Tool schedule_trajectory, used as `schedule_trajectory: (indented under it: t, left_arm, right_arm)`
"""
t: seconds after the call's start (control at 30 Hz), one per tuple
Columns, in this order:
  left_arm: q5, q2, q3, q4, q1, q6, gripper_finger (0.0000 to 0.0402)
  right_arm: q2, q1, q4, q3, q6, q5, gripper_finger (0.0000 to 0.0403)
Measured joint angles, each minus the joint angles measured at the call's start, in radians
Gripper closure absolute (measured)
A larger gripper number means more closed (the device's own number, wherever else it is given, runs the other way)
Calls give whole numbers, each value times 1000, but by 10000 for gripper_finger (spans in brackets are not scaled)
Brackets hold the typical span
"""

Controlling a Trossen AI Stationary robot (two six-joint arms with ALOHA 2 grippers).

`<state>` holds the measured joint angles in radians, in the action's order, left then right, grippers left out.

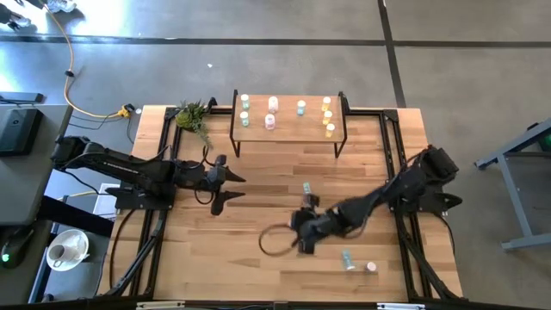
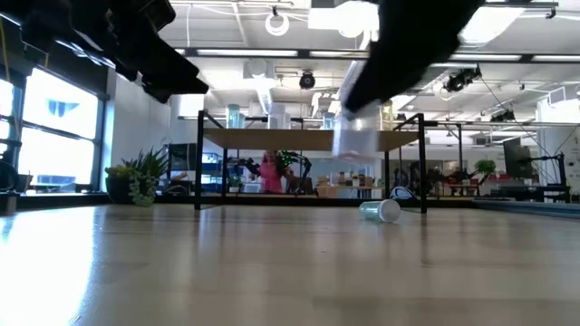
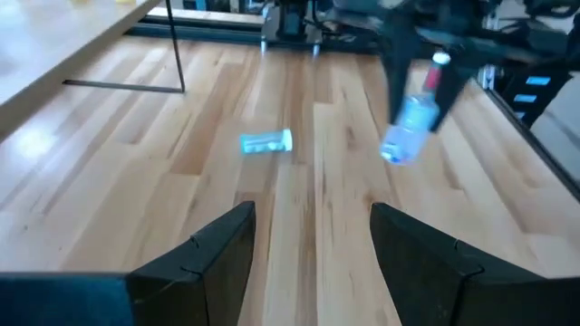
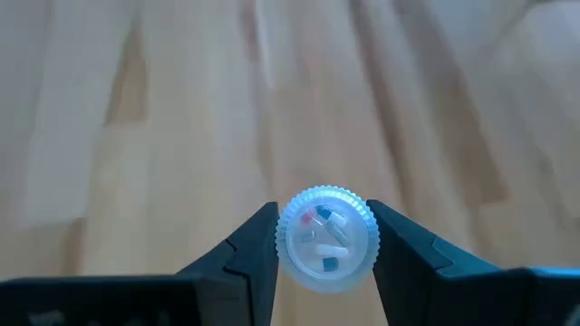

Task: Pick and place medicine bottles onto shelf by color
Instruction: Put the transparent pill bottle on the shelf aligned with the other transparent pill bottle

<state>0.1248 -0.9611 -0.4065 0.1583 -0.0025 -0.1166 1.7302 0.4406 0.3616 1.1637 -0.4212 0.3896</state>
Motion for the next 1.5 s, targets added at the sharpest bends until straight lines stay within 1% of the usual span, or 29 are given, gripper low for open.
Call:
schedule_trajectory:
  t: [0.1, 0.23, 0.4, 0.53, 0.6, 0.73, 0.83, 0.97, 1.1, 1.27, 1.4, 1.5]
  left_arm:
    - [1, -1, 10, -2, 0, 14, 193]
    - [3, -5, 52, 38, 0, 16, 193]
    - [2, -5, 122, 171, 15, 16, 193]
    - [3, -5, 149, 235, 42, 2, 193]
    - [3, -5, 150, 237, 54, -3, 193]
    - [2, -5, 150, 241, 73, 6, 193]
    - [2, -5, 150, 243, 83, 5, 193]
    - [1, -5, 150, 244, 84, 7, 193]
    - [-6, -5, 149, 236, 82, 2, 193]
    - [-9, -5, 149, 212, 79, -11, 193]
    - [-9, -5, 149, 213, 79, -11, 193]
    - [-9, -5, 149, 213, 79, -11, 193]
  right_arm:
    - [-19, -82, -38, 0, 85, -40, 272]
    - [-51, -178, -90, 0, 150, -76, 271]
    - [-102, -268, -154, 0, 243, -125, 271]
    - [-140, -340, -242, 3, 246, -129, 270]
    - [-149, -373, -241, 39, 246, -129, 270]
    - [-144, -424, -190, 162, 252, -128, 270]
    - [-134, -457, -103, 262, 289, -128, 270]
    - [-114, -507, 0, 390, 290, -128, 270]
    - [-73, -551, 84, 482, 291, -128, 270]
    - [-13, -593, 131, 568, 291, -146, 270]
    - [41, -603, 187, 590, 300, -185, 270]
    - [72, -606, 188, 590, 332, -199, 270]
